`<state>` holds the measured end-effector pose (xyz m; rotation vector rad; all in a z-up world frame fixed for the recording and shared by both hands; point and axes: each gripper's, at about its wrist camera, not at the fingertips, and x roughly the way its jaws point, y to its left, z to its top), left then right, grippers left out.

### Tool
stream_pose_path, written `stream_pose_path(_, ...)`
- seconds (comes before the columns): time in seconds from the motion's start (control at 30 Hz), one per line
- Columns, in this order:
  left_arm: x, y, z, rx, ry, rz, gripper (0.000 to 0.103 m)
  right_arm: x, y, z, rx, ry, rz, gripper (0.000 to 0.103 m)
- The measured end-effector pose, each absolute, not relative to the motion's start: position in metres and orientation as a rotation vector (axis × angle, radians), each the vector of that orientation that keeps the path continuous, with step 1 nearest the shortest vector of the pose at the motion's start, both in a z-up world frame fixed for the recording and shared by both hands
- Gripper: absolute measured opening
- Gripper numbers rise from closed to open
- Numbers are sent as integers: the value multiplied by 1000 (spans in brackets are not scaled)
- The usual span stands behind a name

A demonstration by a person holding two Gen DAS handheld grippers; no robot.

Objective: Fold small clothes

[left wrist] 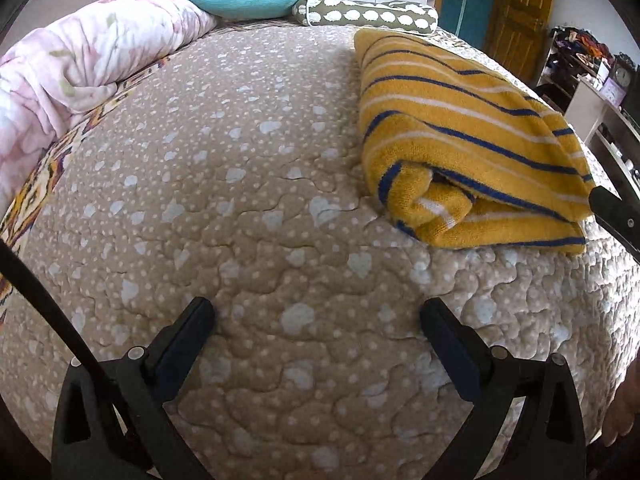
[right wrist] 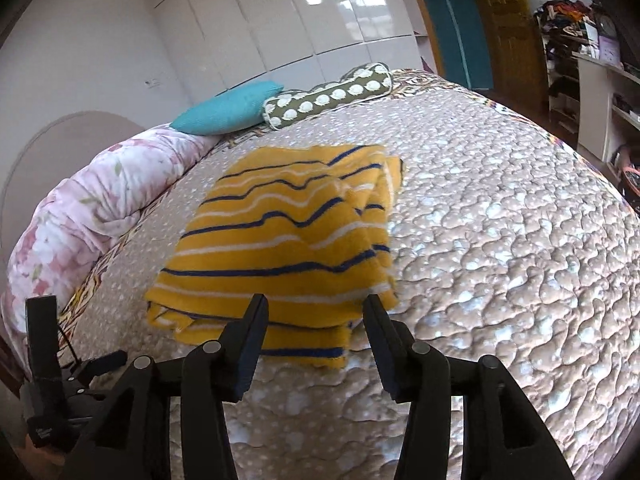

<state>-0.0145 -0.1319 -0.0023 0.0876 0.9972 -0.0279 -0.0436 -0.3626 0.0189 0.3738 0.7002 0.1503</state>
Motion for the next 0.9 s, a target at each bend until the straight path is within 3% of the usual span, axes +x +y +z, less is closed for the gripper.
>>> stream_pose_path(0.3, -29, -140, 12, 96, 982, 53, 103, -51, -355, 32, 315, 671, 122, 53)
stream_pose_path(0.5, -55, -162, 56, 187, 830, 84, 103, -72, -364, 46, 295, 628, 68, 58)
stream_pose_path(0.9, -80, -185, 75, 217, 802, 38, 103, -69, -383, 30, 349, 674, 4, 58)
